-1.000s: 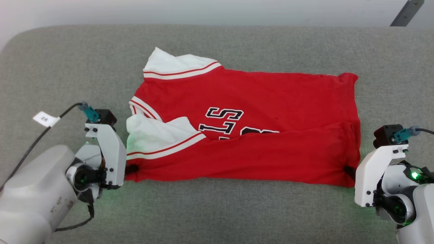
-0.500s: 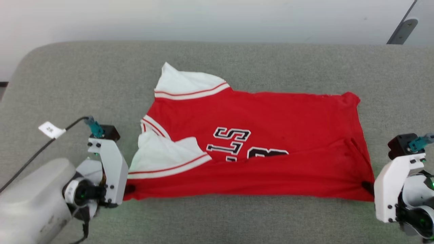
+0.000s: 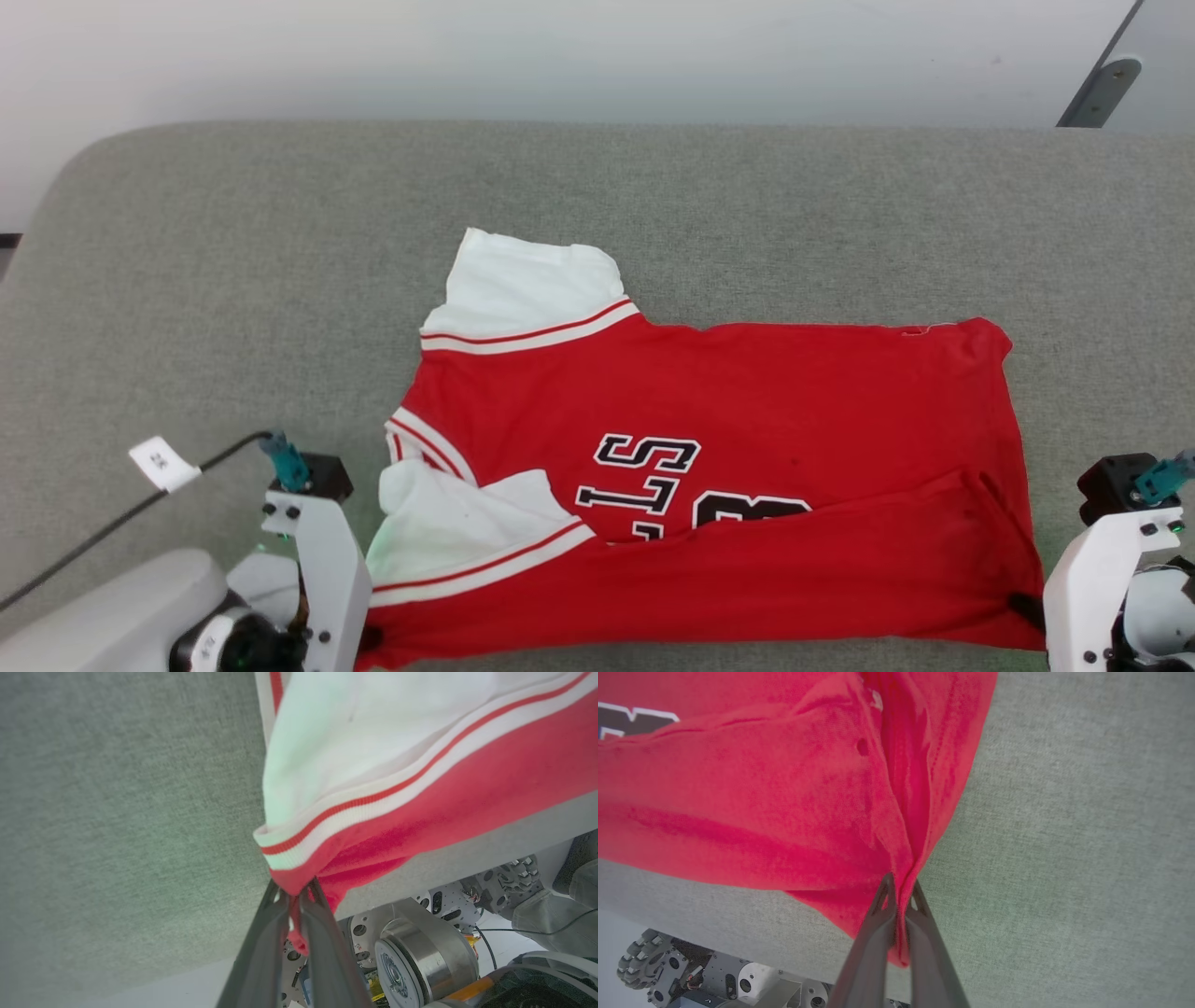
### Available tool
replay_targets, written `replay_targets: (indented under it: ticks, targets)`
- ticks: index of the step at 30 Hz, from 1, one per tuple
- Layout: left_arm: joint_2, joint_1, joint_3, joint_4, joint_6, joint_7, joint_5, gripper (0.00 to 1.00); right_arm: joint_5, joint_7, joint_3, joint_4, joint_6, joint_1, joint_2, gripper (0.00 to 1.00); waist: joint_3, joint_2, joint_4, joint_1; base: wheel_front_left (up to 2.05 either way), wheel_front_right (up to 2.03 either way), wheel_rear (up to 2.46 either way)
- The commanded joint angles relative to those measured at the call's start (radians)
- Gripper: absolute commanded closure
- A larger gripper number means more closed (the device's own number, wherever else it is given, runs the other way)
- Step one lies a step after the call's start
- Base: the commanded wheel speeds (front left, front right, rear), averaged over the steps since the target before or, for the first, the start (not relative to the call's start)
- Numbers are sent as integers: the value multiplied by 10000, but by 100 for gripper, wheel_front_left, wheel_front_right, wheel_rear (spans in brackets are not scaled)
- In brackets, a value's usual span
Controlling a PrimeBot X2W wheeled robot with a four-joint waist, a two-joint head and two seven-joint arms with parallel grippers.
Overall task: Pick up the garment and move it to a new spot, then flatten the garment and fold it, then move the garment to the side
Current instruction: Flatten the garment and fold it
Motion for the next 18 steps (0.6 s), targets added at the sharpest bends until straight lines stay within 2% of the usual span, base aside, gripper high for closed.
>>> replay_targets:
  ticks: [1, 2, 3, 4, 5, 6, 7, 12, 18]
  targets:
    - [39, 211, -65, -1, 98, -50, 17, 100, -93, -119, -31, 55, -19, 74, 65, 100, 36, 0, -37, 0, 0, 0, 0]
    - [2, 272, -82, 13, 113, -98, 34, 94, -90, -160, -19, 137, -19, 105, 114, 100, 46, 0, -52, 0, 0, 0, 0]
    - [-50, 307, -75, 45, 106, -139, 27, 64, -147, -254, 11, 164, -19, 79, 128, 100, 58, 0, -63, 0, 0, 0, 0]
    - [-87, 333, -40, 96, 87, -215, -8, 53, -183, -353, 80, 187, -19, 26, 109, 87, 68, 0, -74, 0, 0, 0, 0]
    - [-108, 351, -10, 154, 75, -251, -22, 18, -176, -446, 122, 250, -19, -11, 143, 61, 73, 0, -87, 0, 0, 0, 0]
    - [-119, 320, 27, 217, 73, -334, 0, 0, -186, -516, 159, 297, -19, -59, 150, 45, 76, 0, -100, 0, 0, 0, 0]
    - [-130, 261, 64, 261, 94, -363, 35, 0, -222, -578, 191, 338, -19, -113, 133, 0, 77, 0, -112, 0, 0, 0, 0]
    - [5, -219, 215, 255, 24, -263, 146, 0, -116, -638, 220, 282, -19, -259, 105, 0, 74, 0, -174, 0, 0, 0, 0]
    - [368, -1207, 521, -64, 191, 101, 477, 0, -106, -892, 43, -345, -19, -541, 226, 0, 153, 0, -341, 0, 0, 0, 0]
